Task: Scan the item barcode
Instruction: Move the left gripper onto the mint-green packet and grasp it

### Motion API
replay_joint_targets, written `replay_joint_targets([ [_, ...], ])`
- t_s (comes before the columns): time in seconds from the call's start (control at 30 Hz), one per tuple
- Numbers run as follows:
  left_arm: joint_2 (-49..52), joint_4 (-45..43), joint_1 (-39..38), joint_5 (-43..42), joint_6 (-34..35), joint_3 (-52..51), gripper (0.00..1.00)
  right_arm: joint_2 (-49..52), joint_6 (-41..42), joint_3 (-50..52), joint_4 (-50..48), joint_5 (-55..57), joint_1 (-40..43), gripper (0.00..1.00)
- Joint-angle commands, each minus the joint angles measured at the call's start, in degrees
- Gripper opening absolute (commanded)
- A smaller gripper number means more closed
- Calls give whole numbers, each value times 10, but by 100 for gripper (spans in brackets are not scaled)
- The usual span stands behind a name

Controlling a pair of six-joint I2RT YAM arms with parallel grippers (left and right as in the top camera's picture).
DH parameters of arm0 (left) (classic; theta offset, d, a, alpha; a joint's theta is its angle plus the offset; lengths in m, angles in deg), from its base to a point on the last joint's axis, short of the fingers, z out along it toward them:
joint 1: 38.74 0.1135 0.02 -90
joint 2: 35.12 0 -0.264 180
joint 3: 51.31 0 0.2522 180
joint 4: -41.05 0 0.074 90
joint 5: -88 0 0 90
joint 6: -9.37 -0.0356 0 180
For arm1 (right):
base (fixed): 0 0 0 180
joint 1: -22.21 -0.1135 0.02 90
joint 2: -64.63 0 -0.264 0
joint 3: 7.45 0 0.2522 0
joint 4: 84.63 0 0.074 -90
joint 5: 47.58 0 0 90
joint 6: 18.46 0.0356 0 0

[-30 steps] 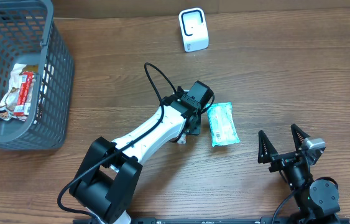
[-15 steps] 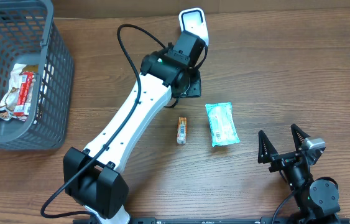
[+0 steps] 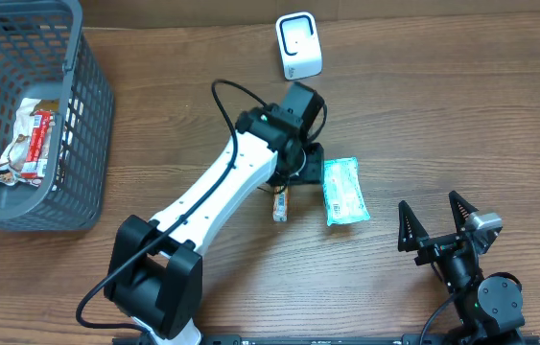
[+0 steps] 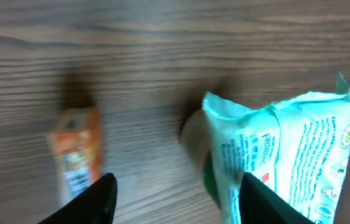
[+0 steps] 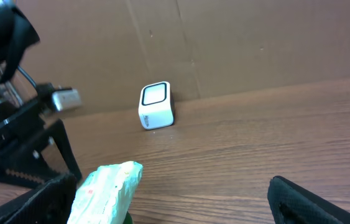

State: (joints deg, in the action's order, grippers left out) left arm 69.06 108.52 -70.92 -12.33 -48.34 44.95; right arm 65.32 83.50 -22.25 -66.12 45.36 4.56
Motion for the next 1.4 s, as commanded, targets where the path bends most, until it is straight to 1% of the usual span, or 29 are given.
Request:
replay_joint_targets([
  [0.0,4,-18,-9,-31,11,-27,50,-3,-3,6,-2,-1,2,100],
  [0.07,4,-17,-9,-21,11,-28,47,-3,-3,6,-2,-1,2,100],
  [0.17,3,-17,-3,1,11,-27,48,-3,-3,6,-2,-1,2,100],
  [0.33,3,-13,0,6,10,-27,49,-3,-3,6,-2,-1,2,100],
  [0.4,3,-8,-3,31,9,-27,49,-3,-3,6,-2,-1,2,100],
  [0.43,3,-1,-3,70,10,-27,49,-3,-3,6,-2,-1,2,100],
  [0.5,3,3,-3,107,10,-27,50,-3,-3,6,-2,-1,2,100],
  [0.57,3,0,0,120,12,-27,50,-3,-3,6,-2,-1,2,100],
  [0.67,3,-7,0,99,14,-27,50,-3,-2,6,-2,-1,2,100],
  [0.8,4,-8,-12,90,16,-27,47,-3,-2,6,-2,-1,2,100],
  [0.83,4,-8,-15,90,17,-29,43,-3,-3,6,-2,-1,2,100],
  [0.87,4,-9,-21,93,32,-33,40,-3,-3,6,-2,-1,2,100],
  [1.03,4,-16,-32,94,58,-55,36,-3,-3,6,-2,-1,2,100],
  [1.2,5,-30,-43,89,66,-64,35,-3,-2,6,-2,-1,2,100],
  [1.37,5,-61,-62,47,68,-64,36,-3,-3,6,-2,-1,2,100],
])
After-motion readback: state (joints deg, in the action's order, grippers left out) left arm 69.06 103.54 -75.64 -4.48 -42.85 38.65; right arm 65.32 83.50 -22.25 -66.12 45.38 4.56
